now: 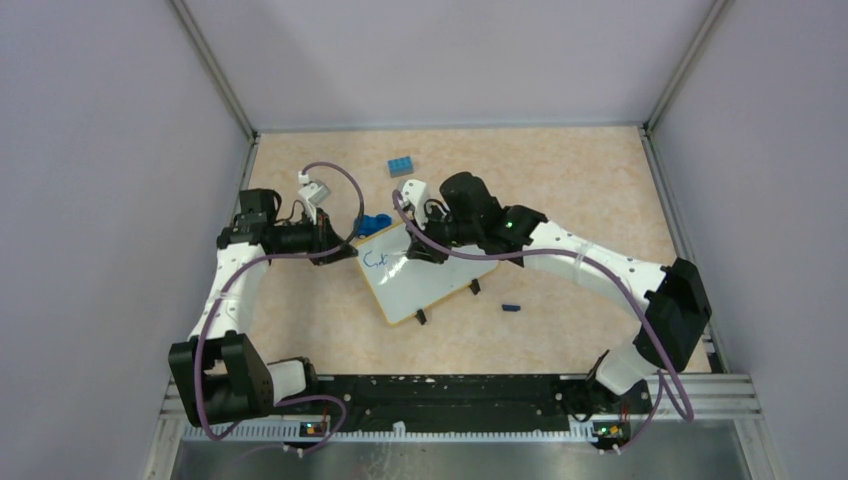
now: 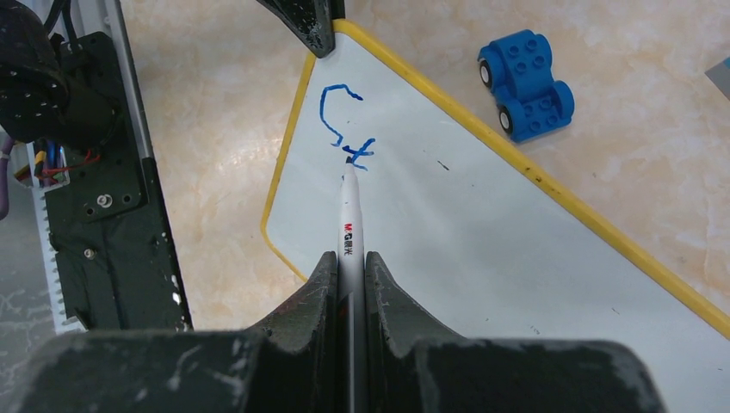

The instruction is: Write a sentence on the whiteboard

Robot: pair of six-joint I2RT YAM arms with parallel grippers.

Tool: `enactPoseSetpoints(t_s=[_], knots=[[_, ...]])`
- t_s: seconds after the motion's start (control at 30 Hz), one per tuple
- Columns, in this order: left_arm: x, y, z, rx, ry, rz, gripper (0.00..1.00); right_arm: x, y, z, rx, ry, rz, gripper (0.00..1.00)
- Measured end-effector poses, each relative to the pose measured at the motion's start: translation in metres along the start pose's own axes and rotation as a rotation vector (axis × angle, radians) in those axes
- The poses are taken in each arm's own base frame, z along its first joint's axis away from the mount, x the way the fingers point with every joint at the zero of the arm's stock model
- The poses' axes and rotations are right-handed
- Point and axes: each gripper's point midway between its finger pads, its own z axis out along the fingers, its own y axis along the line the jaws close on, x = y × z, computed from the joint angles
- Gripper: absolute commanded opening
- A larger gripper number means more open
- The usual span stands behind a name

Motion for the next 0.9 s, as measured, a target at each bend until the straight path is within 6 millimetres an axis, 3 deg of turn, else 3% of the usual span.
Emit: enactPoseSetpoints(t_s=[0.37, 0.9], knots=[[0.001, -0.001, 0.000, 0.001, 0.002, -0.010, 0.00, 0.007, -0.003, 0.007, 0.007, 0.020, 0.006, 0.00], [0.001, -0.001, 0.000, 0.001, 0.002, -0.011, 0.00, 0.017, -0.011, 0.014, 0.038, 0.051, 0.012, 0.00]])
